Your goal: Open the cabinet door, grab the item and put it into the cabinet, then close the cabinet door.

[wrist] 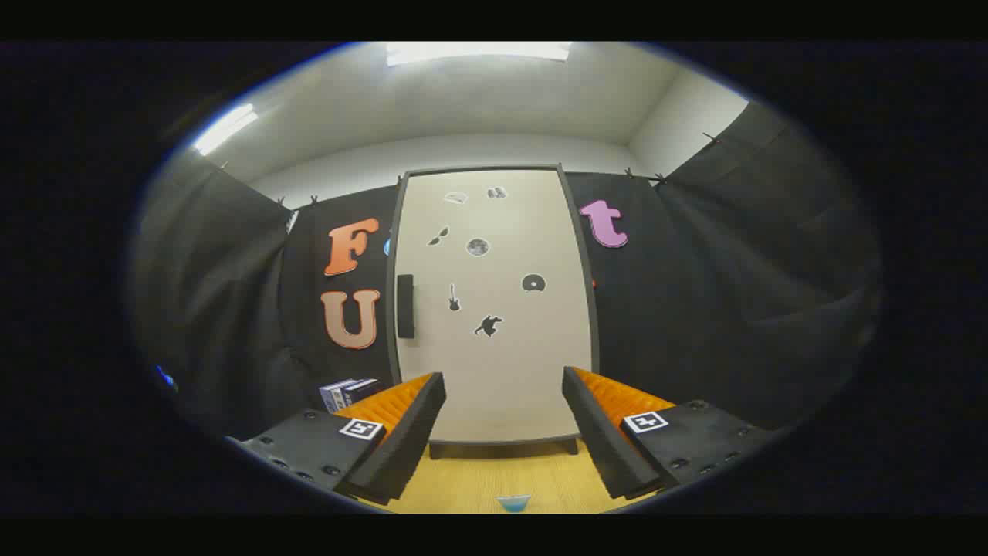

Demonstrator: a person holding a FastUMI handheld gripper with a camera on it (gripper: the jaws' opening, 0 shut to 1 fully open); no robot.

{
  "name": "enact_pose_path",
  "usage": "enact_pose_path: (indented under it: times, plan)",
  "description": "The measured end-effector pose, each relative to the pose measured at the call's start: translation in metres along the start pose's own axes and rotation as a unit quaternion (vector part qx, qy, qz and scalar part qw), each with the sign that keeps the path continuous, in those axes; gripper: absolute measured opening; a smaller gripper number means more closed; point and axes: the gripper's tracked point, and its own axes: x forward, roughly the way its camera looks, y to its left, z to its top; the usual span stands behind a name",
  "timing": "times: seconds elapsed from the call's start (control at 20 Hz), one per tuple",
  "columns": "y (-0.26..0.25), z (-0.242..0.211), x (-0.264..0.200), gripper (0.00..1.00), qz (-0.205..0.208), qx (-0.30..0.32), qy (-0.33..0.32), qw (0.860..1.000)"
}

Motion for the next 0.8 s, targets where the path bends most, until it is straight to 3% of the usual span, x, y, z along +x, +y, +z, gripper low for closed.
enact_pose_path:
  times: [0.8]
  plan:
    - [0.002, -0.001, -0.009, 0.97, -0.008, 0.004, 0.005, 1.0]
